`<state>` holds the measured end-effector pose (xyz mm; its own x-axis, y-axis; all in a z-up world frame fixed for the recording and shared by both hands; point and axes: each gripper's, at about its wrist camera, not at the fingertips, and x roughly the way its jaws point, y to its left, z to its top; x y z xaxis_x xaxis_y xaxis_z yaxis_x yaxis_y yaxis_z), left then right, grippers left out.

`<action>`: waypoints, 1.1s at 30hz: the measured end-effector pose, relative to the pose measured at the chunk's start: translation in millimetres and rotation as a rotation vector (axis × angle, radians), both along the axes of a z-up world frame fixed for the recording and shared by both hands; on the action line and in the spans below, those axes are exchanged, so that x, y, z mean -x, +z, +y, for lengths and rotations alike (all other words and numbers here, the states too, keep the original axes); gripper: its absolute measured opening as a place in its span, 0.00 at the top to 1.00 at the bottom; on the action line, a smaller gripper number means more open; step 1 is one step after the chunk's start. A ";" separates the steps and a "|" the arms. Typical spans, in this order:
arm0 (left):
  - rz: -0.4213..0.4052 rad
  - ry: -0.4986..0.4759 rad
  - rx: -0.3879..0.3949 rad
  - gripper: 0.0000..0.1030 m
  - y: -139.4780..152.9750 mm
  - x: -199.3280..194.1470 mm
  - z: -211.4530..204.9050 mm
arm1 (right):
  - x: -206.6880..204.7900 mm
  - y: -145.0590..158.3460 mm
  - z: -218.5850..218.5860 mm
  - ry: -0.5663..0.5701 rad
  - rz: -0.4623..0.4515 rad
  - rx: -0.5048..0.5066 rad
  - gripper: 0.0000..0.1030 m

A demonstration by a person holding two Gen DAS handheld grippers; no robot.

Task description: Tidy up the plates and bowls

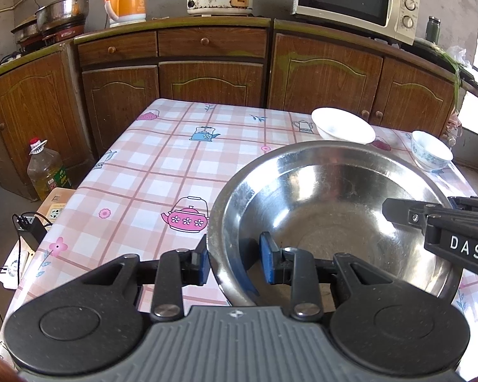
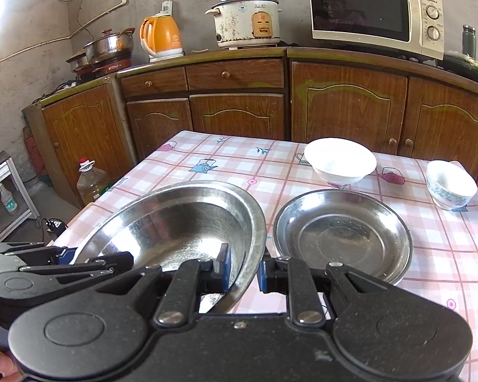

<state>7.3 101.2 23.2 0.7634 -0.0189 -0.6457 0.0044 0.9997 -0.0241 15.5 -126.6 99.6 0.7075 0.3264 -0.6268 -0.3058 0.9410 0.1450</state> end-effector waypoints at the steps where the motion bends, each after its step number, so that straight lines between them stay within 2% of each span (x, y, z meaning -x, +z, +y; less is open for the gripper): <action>1: 0.002 -0.002 0.001 0.70 -0.4 0.2 -1.2 | 0.4 -0.4 -1.5 -0.002 0.000 0.001 0.79; 33: 0.055 -0.129 0.015 0.70 -22.3 12.6 -57.5 | 33.9 -20.3 -63.4 -0.111 0.033 0.025 0.78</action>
<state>-5.3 43.8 0.9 0.7175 -0.1250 -0.6852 0.1313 0.9904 -0.0431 -18.3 -190.0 79.3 0.7173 0.2312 -0.6573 -0.1946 0.9723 0.1295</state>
